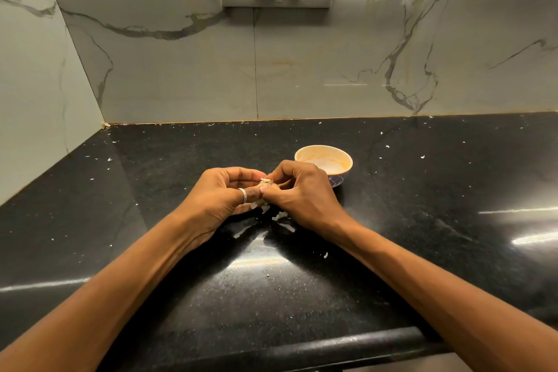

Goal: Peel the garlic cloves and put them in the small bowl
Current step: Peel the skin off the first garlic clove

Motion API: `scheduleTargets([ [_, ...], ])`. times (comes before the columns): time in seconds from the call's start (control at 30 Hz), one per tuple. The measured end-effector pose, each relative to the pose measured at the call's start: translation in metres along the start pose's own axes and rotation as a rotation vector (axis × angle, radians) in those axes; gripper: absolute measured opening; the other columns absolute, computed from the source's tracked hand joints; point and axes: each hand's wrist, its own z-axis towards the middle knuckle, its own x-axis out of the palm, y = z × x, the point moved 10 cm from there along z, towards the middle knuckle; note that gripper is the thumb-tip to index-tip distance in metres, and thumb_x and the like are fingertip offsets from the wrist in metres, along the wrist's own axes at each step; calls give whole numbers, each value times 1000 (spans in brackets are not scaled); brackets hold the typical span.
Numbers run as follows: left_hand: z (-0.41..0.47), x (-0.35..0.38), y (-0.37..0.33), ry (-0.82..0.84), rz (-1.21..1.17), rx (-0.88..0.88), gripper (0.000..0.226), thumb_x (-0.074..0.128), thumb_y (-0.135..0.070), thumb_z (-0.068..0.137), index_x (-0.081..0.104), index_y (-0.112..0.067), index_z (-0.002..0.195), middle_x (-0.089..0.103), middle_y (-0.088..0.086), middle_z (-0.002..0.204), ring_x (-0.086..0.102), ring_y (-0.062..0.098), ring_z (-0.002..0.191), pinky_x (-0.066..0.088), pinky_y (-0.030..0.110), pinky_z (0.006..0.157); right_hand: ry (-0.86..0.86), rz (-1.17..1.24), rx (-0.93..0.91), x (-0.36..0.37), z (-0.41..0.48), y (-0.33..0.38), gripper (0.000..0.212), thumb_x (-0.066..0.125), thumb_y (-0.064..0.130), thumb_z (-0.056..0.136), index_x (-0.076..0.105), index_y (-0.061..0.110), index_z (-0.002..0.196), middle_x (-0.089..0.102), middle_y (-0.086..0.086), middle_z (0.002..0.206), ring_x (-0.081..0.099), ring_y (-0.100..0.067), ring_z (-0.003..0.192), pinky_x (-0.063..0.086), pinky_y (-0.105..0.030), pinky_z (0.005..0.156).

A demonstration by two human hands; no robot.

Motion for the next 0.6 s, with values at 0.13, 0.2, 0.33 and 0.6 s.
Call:
scheduleTargets([
  [0.13,1,0,1,-15,50,8,22,70,9,84,73,-4,100,77,14,95,75,21,87,63,28,73,-23,5,12,0,1,1,19,86,28,75,75,13,76,72,3,68,70,-11,65,57,-28,61],
  [0.2,2,-1,1,-21,64,12,21,70,8,84,73,-5,101,77,14,97,75,22,90,62,31,79,-42,-13,16,0,2,2,24,88,33,72,75,13,75,72,3,66,69,-10,62,56,-27,60],
  [0.33,1,0,0,-29,59,21,21,71,8,83,73,-4,100,77,14,96,75,21,87,62,31,79,-61,-33,28,0,3,1,24,89,35,71,75,15,71,71,4,64,68,-11,62,55,-28,59],
  [0.6,1,-1,1,-37,65,29,19,70,9,85,73,-3,99,77,15,96,74,23,89,61,35,83,-63,-46,41,1,5,1,20,89,31,71,75,17,68,70,5,61,63,-1,56,49,-17,54],
])
